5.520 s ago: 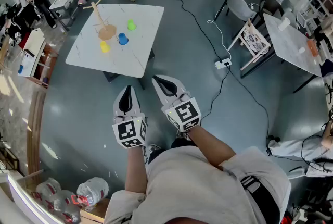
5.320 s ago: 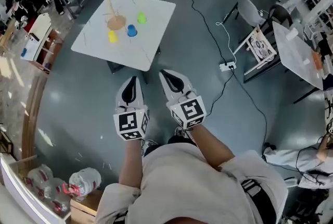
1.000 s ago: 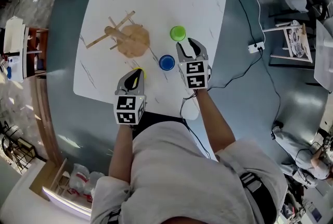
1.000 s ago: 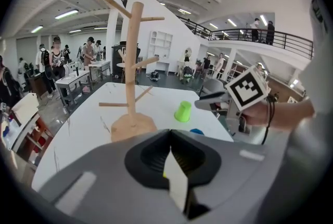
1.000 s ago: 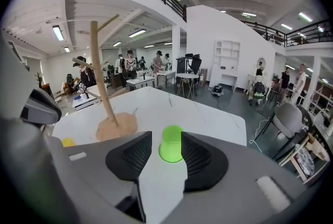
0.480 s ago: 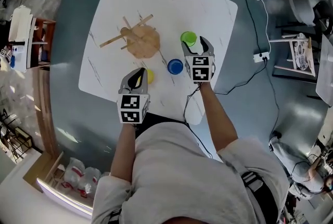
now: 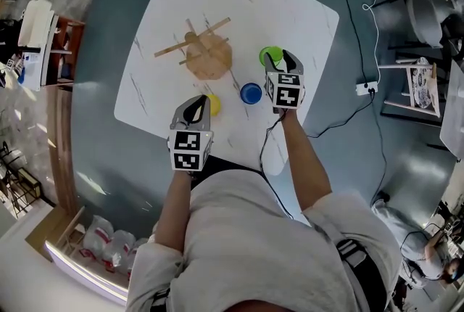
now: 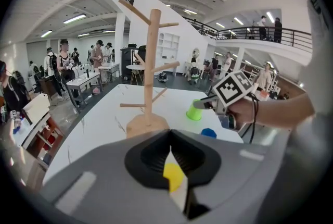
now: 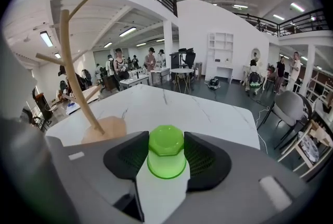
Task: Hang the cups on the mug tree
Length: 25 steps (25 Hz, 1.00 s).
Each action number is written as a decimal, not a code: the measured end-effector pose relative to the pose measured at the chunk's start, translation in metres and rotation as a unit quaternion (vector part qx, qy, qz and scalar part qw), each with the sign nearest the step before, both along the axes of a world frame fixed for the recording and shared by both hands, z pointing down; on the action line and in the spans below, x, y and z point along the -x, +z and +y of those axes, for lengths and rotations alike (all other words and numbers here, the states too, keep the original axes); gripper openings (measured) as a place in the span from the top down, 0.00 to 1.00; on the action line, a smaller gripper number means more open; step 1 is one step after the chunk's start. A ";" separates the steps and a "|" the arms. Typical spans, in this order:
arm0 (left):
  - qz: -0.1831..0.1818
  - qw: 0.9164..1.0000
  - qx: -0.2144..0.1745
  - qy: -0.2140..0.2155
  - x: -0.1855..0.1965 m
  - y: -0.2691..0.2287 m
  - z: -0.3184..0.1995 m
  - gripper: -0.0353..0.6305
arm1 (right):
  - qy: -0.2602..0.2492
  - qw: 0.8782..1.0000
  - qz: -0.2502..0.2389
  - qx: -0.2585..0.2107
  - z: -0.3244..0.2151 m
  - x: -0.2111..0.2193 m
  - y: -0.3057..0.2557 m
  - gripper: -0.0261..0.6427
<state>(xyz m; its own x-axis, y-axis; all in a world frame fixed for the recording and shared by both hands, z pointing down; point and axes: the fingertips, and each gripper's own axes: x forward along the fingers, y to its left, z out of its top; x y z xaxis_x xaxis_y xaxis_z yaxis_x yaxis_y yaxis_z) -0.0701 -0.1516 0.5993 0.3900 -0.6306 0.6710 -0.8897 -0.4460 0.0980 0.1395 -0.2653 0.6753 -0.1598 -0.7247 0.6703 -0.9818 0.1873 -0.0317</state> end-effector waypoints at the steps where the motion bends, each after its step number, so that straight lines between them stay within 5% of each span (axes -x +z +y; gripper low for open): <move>1: 0.000 1.000 -0.002 0.001 0.000 -0.002 0.000 0.94 | 0.000 1.000 -0.004 -0.005 0.001 0.001 -0.006 0.64; 10: 0.016 0.999 -0.026 0.014 -0.008 -0.024 -0.003 0.94 | -0.006 0.993 -0.118 -0.027 0.014 0.020 -0.061 0.64; 17: 0.017 0.999 -0.033 0.013 -0.003 -0.031 -0.003 0.94 | -0.039 0.986 -0.140 -0.078 0.002 0.035 -0.093 0.64; 25: 0.029 0.999 -0.042 -0.008 0.007 -0.042 -0.006 0.94 | -0.083 0.987 -0.120 -0.073 -0.003 0.066 -0.125 0.64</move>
<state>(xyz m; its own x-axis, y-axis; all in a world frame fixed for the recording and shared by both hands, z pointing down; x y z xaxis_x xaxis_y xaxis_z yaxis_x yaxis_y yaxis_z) -0.0768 -0.1578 0.5573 0.4172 -0.6894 0.5922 -0.8902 -0.4412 0.1135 0.0738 -0.2684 0.5505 -0.4266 -0.7609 0.4889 -0.9044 0.3651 -0.2210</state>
